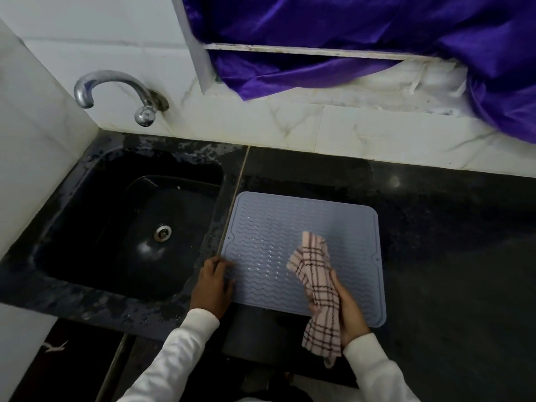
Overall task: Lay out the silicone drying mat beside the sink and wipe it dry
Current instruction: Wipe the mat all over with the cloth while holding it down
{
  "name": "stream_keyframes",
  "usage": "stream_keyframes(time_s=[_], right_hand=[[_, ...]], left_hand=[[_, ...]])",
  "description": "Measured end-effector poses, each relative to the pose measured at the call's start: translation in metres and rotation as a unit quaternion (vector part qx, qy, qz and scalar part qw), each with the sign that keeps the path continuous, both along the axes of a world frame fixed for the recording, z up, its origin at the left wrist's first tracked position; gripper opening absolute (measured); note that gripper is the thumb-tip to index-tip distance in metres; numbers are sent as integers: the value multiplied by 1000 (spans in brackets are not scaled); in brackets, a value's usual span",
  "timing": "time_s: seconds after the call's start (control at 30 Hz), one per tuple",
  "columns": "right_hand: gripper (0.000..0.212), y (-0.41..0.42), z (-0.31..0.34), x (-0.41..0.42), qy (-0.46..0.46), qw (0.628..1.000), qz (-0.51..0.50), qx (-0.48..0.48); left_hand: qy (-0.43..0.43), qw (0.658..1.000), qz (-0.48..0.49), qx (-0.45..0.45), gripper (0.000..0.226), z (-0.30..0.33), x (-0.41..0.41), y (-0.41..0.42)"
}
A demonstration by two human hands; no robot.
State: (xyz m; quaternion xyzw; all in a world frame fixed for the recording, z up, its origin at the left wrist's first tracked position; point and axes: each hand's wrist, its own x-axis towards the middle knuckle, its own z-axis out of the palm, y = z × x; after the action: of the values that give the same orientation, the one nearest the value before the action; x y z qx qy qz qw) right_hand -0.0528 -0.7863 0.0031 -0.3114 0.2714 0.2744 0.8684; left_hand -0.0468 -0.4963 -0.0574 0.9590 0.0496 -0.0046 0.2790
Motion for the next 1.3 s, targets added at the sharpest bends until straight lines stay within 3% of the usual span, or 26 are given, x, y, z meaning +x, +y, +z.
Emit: stream_keyframes(time_s=[0.13, 0.23, 0.4, 0.5, 0.67, 0.9, 0.97, 1.03, 1.07, 1.13, 1.2, 1.23, 1.3], right_hand=[[47, 5, -17, 9, 13, 999, -23, -26], [63, 12, -24, 12, 4, 997, -1, -75], [36, 31, -9, 23, -47, 994, -18, -97], [37, 42, 2, 39, -93, 988, -18, -121], [35, 63, 13, 65, -135, 967, -17, -214], [59, 110, 16, 129, -206, 914, -93, -337], [63, 127, 15, 141, -229, 875, -73, -420], [65, 142, 3, 148, -269, 814, 24, -514], [65, 148, -8, 151, -284, 763, 89, -574], [64, 161, -29, 153, -281, 617, 199, -708], [64, 175, -39, 153, -252, 487, 215, -808], [64, 181, -41, 153, -246, 458, 204, -830], [65, 188, -45, 157, -276, 441, 185, -834]], left_hand=[[2, 999, -19, 33, 39, -1, 6, 0], [2, 995, -37, 89, 51, 2, 18, 3], [18, 987, -97, 128, 66, 14, 46, -1], [41, 984, -114, 131, 72, 20, 74, -2], [50, 980, -144, 125, 70, 21, 118, 4], [36, 983, -156, 93, 65, 18, 160, 20], [31, 982, -162, 94, 62, 17, 169, 24], [37, 976, -185, 105, 60, 15, 177, 27], [38, 971, -204, 116, 60, 14, 181, 29], [28, 957, -248, 149, 60, 10, 186, 33], [24, 941, -285, 181, 63, 8, 191, 35], [24, 935, -296, 192, 65, 8, 193, 35], [25, 932, -300, 200, 67, 8, 195, 34]])
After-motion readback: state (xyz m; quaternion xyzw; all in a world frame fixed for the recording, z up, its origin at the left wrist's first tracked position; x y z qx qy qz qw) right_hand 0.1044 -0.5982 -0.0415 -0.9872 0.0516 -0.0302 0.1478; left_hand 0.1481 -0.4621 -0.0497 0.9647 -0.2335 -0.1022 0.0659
